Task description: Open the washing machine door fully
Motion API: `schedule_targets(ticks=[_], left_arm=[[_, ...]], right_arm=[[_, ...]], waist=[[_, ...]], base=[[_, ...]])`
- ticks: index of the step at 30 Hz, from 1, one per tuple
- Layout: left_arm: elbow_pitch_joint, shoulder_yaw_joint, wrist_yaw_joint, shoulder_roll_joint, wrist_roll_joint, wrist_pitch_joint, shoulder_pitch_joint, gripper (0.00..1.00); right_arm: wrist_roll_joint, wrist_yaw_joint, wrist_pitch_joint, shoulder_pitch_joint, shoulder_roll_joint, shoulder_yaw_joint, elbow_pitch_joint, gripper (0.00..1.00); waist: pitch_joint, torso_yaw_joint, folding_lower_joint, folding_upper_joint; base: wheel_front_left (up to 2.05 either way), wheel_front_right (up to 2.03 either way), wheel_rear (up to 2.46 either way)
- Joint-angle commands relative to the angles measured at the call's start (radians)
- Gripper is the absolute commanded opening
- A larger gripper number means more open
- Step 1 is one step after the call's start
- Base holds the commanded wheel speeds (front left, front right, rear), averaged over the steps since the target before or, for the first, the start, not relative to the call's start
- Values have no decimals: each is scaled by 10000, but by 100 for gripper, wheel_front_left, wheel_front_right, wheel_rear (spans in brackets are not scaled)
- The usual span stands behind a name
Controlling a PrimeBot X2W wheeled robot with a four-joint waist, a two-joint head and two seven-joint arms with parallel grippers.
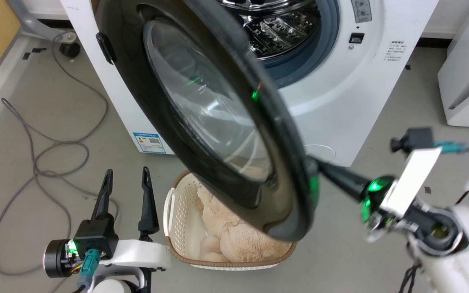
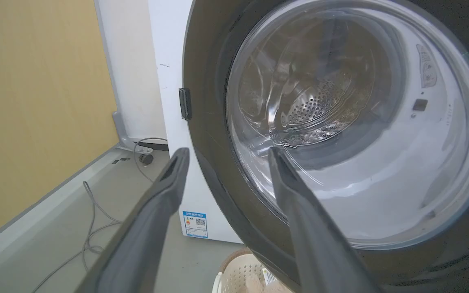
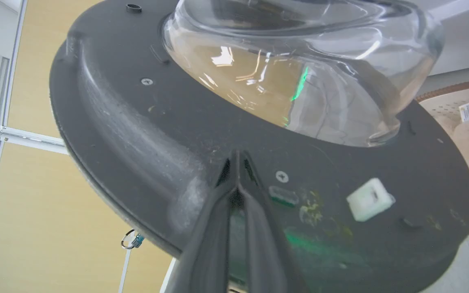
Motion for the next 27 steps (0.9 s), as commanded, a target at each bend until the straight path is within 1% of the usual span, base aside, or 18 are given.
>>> schedule_targets(ticks=[1,6,12,23,27], left_arm=[[-2,34,-6,10,68,-55,123,100],[53,15,-41,10,80,-55,240,100],[64,73,-52,10,80,-55,418,100],[112,87,-80,10,80,-55,525,100],[126,111,-79,10,75,-55,633,100]], right_arm=[[87,65,40,428,230,137,-282,0],[159,65,-65,1322,626,356,-1067,0],[134,65,-69,2290,1024,765,-1615,0],[163,65,-159,2874,1565,1168,-1635,0],[-24,65,-553,3030,1580,909,-1805,0]], waist=[[-51,10,1,0],[-258,66,1,0],[-487,3,1,0],[-698,-71,1,0],[-783,-142,1,0]], base=[[0,0,0],[0,0,0],[0,0,0],[0,0,0],[0,0,0]])
